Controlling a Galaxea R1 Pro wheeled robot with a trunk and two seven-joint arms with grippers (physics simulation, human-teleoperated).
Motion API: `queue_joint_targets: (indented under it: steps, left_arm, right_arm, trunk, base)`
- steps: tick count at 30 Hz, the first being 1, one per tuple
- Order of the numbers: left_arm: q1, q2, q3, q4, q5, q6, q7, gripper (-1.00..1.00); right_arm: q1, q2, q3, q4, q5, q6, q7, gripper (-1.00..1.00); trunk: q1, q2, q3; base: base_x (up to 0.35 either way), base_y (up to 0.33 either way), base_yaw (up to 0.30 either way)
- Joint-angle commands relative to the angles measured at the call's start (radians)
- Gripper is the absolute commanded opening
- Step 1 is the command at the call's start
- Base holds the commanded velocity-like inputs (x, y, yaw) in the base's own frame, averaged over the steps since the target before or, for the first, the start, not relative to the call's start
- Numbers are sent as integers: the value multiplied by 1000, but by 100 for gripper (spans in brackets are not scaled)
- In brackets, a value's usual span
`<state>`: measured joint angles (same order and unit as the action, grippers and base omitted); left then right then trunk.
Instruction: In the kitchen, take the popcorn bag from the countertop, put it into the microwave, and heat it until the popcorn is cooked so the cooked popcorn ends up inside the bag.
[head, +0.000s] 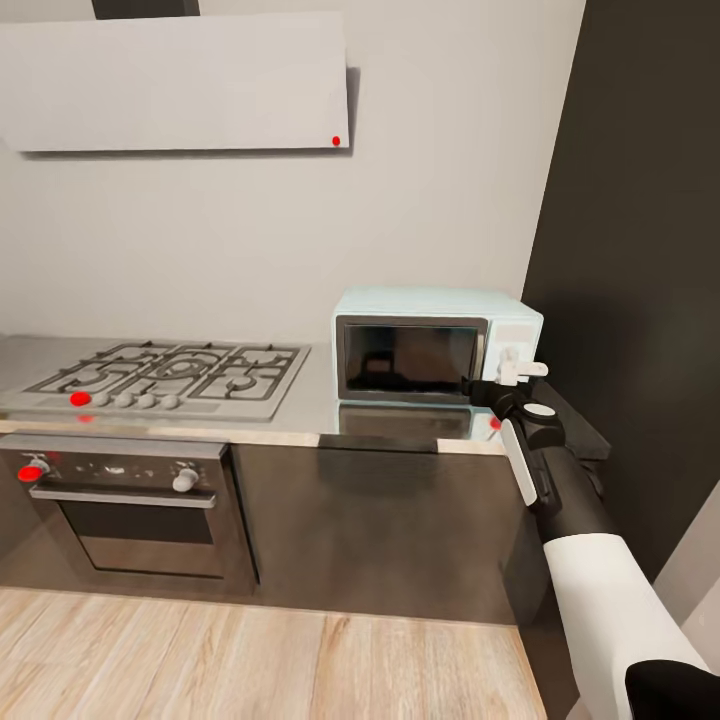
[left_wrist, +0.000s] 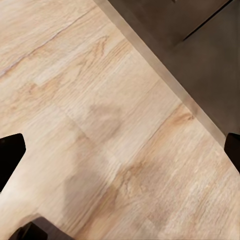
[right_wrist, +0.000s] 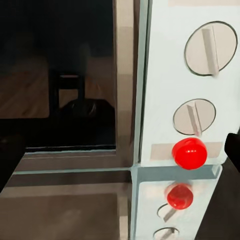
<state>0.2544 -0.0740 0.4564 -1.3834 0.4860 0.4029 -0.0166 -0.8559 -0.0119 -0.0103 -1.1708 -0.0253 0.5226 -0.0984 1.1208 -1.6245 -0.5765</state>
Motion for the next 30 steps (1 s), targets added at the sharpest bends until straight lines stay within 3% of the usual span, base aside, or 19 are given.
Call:
queue_joint_targets:
  steps: [1,10,30]
  left_arm:
    - [-1,0,2,-1,7,7,-2,100]
    - [-3,0,2,5,6,5,-6,100]
    - [-3,0,-3,17,6,-6,-4,100]
  right_arm:
    - [0,0,1,-1,-3,5,-4,100]
    - [1,0,1,-1,-4,5,-3,100]
    - [3,0,3,-1,-3,5,-1,100]
  trunk:
    - [0,-1,-1]
    - [0,-1,-1]
    - [0,-1,-1]
  base:
    - [25,-5,0]
    - [228,-90,0]
    - [47,-4,0]
